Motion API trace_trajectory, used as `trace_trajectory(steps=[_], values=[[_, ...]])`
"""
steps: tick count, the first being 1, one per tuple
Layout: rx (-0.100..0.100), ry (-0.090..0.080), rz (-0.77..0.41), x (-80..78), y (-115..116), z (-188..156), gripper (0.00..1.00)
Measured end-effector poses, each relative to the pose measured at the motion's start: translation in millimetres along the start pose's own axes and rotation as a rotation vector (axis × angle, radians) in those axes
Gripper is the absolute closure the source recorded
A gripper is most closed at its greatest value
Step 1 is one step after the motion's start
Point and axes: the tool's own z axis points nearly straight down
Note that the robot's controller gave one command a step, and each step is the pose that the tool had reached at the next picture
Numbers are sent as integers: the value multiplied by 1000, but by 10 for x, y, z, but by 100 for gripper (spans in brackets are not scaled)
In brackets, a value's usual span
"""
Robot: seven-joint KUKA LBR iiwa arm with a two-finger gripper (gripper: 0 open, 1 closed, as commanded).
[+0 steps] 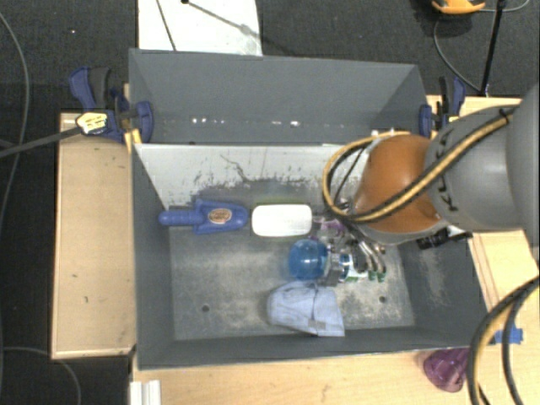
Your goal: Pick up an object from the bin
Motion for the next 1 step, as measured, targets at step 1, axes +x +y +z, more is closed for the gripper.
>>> trace_trajectory(steps=[1], values=[[-1, -2, -16, -182, -62, 24, 100]])
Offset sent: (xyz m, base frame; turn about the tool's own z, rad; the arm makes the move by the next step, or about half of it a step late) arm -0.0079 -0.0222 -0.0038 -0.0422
